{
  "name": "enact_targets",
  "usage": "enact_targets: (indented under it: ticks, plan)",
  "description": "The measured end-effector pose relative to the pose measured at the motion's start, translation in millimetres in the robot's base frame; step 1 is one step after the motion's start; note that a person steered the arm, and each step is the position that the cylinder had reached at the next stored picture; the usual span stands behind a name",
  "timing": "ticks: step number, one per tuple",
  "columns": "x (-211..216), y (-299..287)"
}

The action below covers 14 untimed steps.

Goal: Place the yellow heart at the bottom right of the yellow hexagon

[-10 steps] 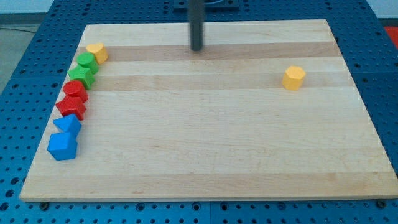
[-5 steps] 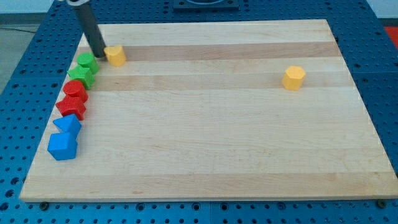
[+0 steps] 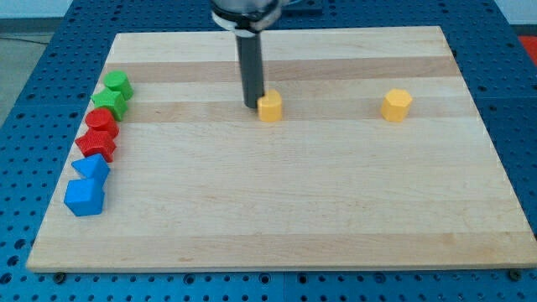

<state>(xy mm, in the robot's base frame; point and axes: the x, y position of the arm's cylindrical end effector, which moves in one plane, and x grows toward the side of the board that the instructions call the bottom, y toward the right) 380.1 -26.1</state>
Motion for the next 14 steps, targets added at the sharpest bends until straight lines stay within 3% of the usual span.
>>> enact_targets:
  ticks: [2, 6, 9, 12, 14]
  plan:
    - [32.6, 82.1]
    - [100.8, 66.4]
    - [78.5, 150.0]
    - [79.7, 136.7]
    - [45.2, 145.7]
